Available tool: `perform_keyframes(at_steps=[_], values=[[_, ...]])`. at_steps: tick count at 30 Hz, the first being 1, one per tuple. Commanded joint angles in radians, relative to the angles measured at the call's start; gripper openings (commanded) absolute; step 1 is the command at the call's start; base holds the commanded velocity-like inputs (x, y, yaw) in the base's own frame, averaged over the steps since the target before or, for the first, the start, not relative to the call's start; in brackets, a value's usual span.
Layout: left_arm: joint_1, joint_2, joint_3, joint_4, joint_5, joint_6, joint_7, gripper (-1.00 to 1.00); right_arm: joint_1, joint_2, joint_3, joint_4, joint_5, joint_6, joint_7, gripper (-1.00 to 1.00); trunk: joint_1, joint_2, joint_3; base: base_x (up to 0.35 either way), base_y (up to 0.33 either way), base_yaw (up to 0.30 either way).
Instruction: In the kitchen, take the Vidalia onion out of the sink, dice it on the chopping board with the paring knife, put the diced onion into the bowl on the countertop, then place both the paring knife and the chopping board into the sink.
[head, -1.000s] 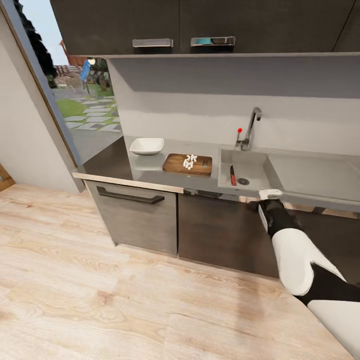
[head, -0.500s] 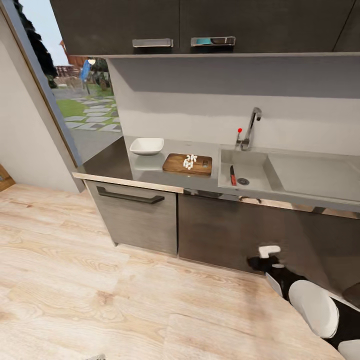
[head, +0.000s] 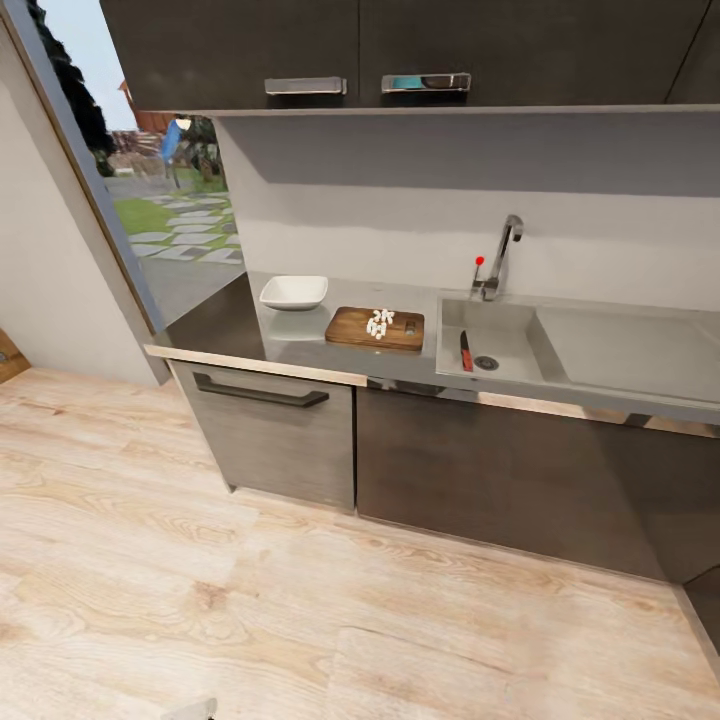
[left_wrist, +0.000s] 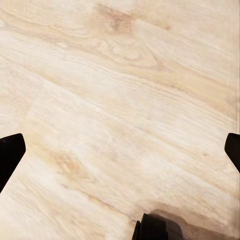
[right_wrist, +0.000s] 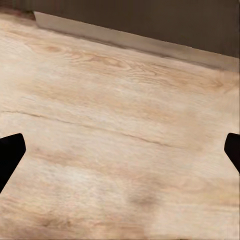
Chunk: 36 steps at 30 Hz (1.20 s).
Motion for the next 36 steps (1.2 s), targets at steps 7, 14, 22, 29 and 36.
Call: perform_keyframes(at_steps=[7, 14, 22, 29, 36], values=[[-0.001, 0.0, -0.039, -0.069, -0.012, 0.003, -0.034, 1.0, 0.034, 0.022, -0.002, -0.001, 0.012, -0.092, -0.239, 1.0, 0.0, 0.0, -0.001, 0.0, 0.0, 0.0], [-0.001, 0.006, -0.046, -0.066, -0.008, -0.001, -0.037, 1.0, 0.037, 0.029, -0.004, -0.003, 0.013, -0.088, -0.248, 1.0, 0.0, 0.0, -0.001, 0.001, 0.001, 0.0], [-0.001, 0.002, -0.045, -0.021, -0.012, -0.004, -0.037, 1.0, 0.037, 0.036, -0.004, -0.003, 0.012, -0.088, -0.246, 1.0, 0.0, 0.0, -0.001, 0.002, 0.001, 0.0], [-0.001, 0.001, -0.046, 0.018, -0.014, -0.005, -0.037, 1.0, 0.037, 0.034, -0.004, -0.003, 0.012, -0.088, -0.244, 1.0, 0.0, 0.0, 0.001, 0.152, 0.117, -0.093], [-0.001, 0.001, -0.046, 0.045, -0.014, -0.006, -0.037, 1.0, 0.037, 0.034, -0.004, -0.003, 0.011, -0.088, -0.244, 1.0, 0.0, 0.0, 0.007, 0.223, 0.203, -0.225]])
